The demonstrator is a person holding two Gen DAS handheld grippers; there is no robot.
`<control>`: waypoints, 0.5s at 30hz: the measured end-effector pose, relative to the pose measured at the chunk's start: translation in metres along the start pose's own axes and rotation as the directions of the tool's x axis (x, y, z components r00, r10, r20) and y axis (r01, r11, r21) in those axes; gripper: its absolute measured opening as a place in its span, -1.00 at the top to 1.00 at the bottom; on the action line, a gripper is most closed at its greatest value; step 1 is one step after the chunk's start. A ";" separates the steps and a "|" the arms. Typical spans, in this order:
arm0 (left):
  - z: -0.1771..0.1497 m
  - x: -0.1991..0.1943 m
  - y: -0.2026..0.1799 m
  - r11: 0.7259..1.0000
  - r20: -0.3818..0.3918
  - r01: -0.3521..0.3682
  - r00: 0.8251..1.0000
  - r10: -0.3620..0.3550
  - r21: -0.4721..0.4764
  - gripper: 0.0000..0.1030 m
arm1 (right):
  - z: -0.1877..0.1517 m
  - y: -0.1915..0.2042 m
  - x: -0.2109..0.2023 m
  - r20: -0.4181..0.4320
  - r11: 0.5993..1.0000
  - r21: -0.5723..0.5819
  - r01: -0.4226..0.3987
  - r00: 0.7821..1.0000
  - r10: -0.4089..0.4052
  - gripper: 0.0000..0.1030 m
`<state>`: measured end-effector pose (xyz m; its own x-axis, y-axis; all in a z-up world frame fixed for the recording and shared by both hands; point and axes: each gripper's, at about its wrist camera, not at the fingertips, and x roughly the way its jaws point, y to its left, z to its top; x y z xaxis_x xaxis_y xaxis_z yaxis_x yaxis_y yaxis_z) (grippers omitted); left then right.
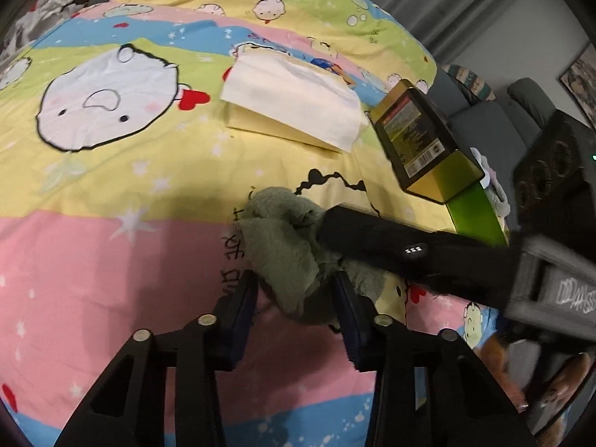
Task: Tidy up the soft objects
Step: 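Lift and carry the green cloth with the right gripper over the box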
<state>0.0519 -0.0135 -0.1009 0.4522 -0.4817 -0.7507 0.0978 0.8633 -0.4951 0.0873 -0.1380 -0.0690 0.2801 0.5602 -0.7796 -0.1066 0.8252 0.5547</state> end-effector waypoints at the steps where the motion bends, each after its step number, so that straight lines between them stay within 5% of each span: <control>1: 0.002 0.002 0.000 1.000 -0.004 0.012 1.000 -0.012 0.003 0.32 | 0.001 -0.002 0.006 -0.008 1.000 0.005 0.002 1.000 -0.002 -0.09; 6: 0.008 0.009 -0.007 1.000 -0.019 0.008 1.000 -0.008 0.024 0.44 | 0.004 -0.012 0.017 -0.051 0.999 0.032 -0.035 0.998 0.036 0.12; 15: 0.031 -0.008 -0.069 0.972 0.079 -0.052 0.996 0.034 0.230 0.46 | 0.016 -0.027 -0.041 0.110 0.993 0.042 -0.112 0.988 0.107 0.30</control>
<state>0.0686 -0.0643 -0.0473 0.5239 -0.4385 -0.7302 0.2754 0.8985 -0.3419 0.0944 -0.1846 -0.0475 0.3706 0.6338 -0.6789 -0.0974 0.7535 0.6502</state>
